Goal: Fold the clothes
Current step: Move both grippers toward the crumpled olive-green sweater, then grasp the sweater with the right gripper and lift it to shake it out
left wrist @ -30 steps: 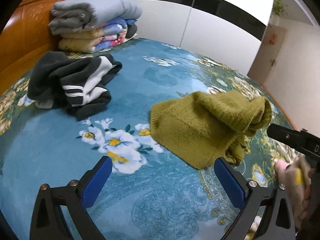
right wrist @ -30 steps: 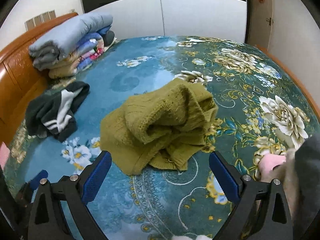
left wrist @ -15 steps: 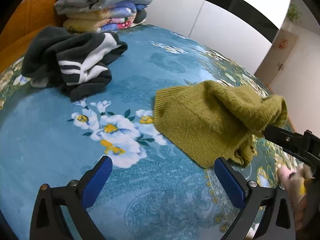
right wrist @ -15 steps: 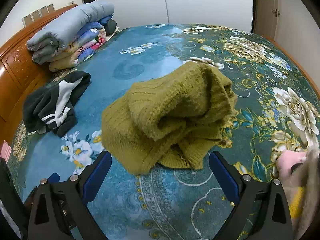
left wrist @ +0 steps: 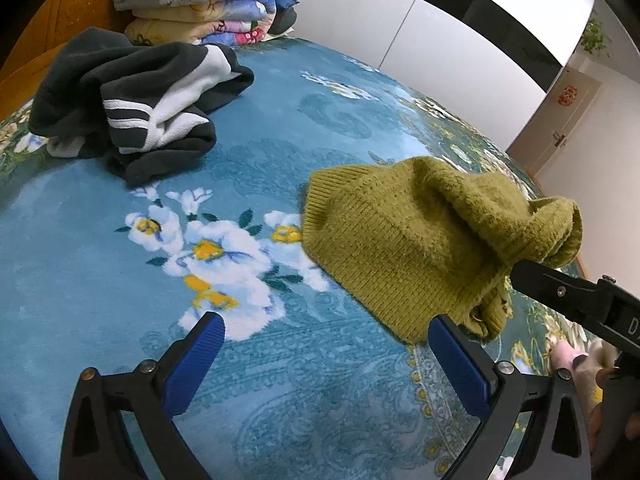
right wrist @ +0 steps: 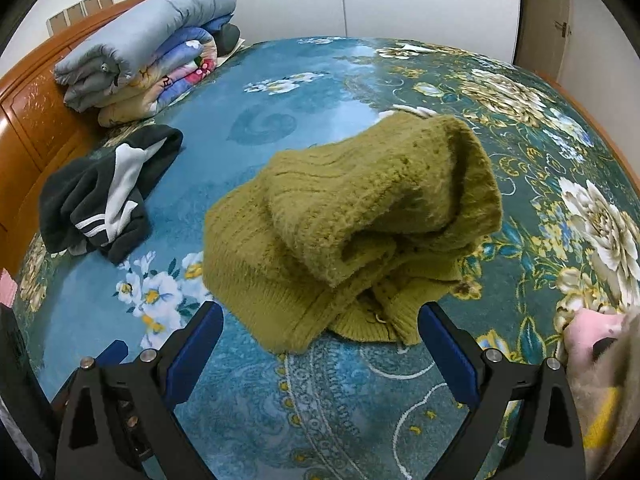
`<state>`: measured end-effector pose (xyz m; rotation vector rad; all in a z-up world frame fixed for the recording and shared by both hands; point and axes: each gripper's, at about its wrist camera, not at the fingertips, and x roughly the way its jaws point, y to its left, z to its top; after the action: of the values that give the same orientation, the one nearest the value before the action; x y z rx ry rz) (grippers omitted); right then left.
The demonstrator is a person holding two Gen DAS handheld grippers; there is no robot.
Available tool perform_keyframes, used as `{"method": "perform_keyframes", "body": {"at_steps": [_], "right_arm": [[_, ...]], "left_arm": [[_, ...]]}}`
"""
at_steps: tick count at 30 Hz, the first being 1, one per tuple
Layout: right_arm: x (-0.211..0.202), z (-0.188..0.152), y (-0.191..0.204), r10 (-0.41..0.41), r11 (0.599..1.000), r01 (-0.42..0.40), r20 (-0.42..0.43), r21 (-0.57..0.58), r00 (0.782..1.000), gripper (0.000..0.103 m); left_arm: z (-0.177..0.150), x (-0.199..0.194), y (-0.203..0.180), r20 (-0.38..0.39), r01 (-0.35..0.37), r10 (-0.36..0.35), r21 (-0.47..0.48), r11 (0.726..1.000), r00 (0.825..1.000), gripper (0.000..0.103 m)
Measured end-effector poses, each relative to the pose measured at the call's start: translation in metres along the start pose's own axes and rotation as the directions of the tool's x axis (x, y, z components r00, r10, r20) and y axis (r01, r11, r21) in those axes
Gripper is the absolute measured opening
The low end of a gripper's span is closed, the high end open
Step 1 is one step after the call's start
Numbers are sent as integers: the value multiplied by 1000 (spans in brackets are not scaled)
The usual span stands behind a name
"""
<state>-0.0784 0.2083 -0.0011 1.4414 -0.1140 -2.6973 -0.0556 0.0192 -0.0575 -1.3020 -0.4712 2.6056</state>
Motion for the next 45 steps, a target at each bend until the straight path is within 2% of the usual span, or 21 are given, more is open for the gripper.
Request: {"method": "perform_keyframes", "body": {"at_steps": [8, 25, 27, 30, 32, 35, 37, 40, 42, 45], "right_arm": [[9, 0, 6, -14, 1000, 13, -24, -17, 1000, 98], [9, 24, -1, -31, 999, 31, 1, 26, 1000, 98], [4, 30, -7, -36, 998, 35, 25, 52, 999, 98], [4, 45, -26, -13, 989, 8, 34, 148, 999, 95], [9, 54, -41, 7, 973, -13, 29, 231, 1000, 88], [22, 60, -60, 18, 941, -8, -26, 338, 999, 59], [26, 60, -74, 62, 901, -35, -50, 433, 997, 36], [15, 63, -87, 117, 863, -91, -23, 498, 993, 14], [-7, 67, -91, 159, 851, -154, 33, 501, 987, 11], [-55, 78, -87, 217, 867, -252, 129, 430, 968, 11]], "left_arm": [[3, 8, 3, -1, 13, -13, -23, 1000, 1000, 103], [7, 14, 9, 1, 24, -24, -56, 998, 1000, 103], [8, 11, 13, 11, 17, -17, -69, 997, 1000, 103], [10, 4, 16, 31, 11, -9, -80, 997, 999, 103], [11, 0, 18, 37, 2, 1, -78, 997, 999, 103], [12, -14, 21, 67, -30, 34, -63, 998, 997, 103], [15, -31, 26, 108, -39, 46, -65, 997, 993, 103], [16, -47, 38, 120, -32, 43, -95, 995, 992, 103], [16, -55, 50, 105, -19, 33, -135, 991, 994, 103], [14, -67, 70, 104, 61, -35, -257, 964, 994, 103]]}}
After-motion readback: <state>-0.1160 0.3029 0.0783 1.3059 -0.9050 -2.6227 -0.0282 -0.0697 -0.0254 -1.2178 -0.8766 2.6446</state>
